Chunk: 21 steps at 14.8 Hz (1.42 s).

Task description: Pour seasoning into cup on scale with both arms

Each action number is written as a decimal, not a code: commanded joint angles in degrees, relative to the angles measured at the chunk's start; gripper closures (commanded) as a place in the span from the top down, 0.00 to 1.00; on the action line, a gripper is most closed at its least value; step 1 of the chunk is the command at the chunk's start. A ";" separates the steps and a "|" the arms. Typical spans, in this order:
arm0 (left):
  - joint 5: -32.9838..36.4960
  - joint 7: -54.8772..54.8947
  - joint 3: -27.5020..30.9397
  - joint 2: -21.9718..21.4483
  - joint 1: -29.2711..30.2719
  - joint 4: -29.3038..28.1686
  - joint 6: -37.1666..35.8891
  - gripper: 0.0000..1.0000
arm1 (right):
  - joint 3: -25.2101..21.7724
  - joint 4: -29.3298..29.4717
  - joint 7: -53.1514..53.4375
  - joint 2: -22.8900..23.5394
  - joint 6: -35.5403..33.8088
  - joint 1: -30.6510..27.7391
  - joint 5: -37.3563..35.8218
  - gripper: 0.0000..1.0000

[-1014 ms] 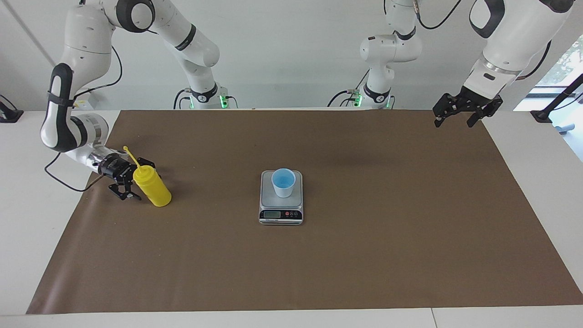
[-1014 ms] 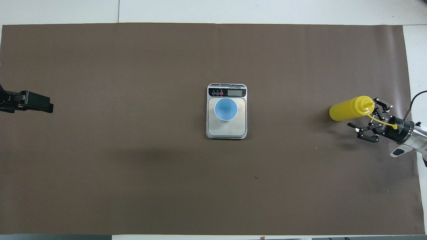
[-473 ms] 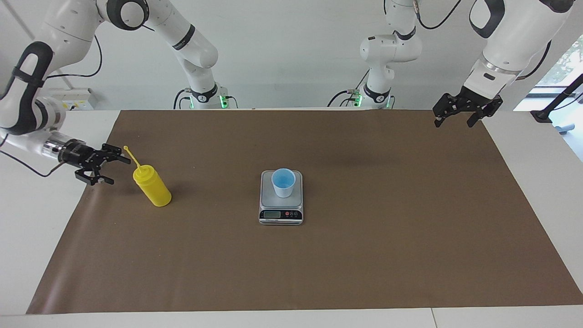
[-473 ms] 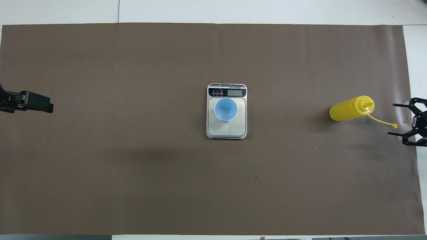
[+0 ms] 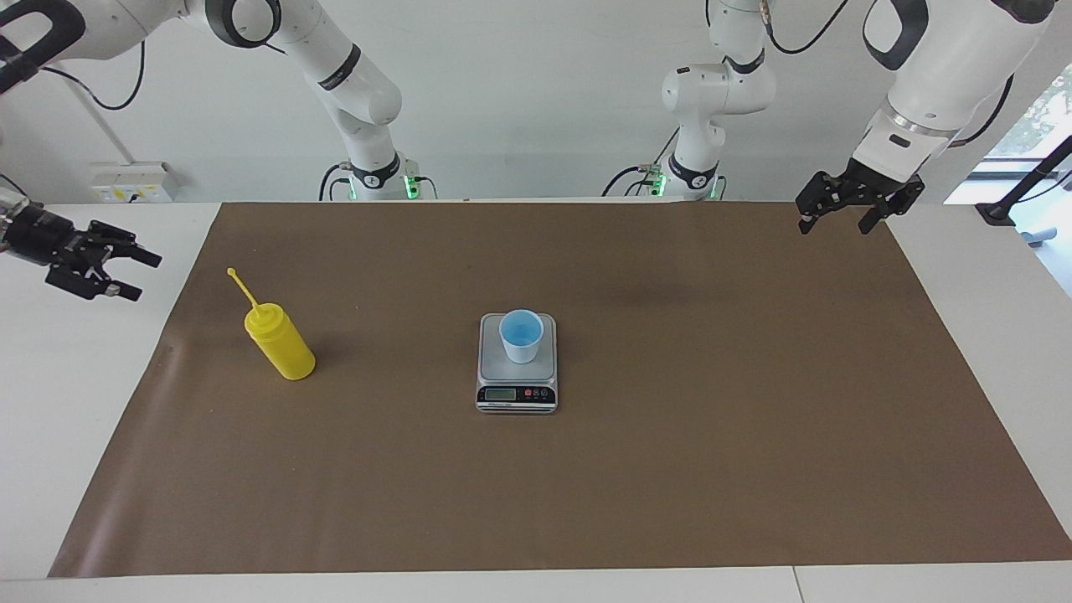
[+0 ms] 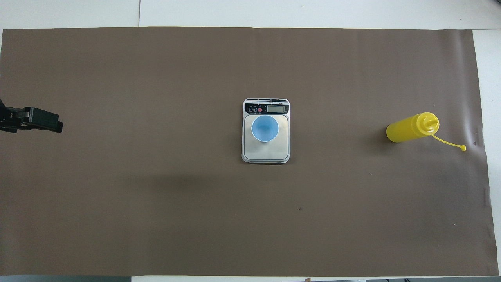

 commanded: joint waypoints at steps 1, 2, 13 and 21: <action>-0.70 0.96 -0.38 -0.59 0.68 -0.22 -0.51 1.00 | 0.26 2.91 0.18 -3.70 0.16 6.57 -7.68 1.00; -0.70 0.96 -0.38 -0.59 0.77 -0.22 -0.51 1.00 | 0.26 3.09 0.18 -5.10 0.69 9.55 -10.66 1.00; -0.70 0.96 -0.38 -0.59 0.77 -0.22 -0.51 1.00 | 0.52 1.51 0.18 -13.37 3.06 22.05 -13.33 1.00; -0.70 0.96 -0.38 -0.50 0.68 -0.22 -0.51 1.00 | -1.75 -9.38 -22.30 -21.37 7.99 31.72 -31.43 1.00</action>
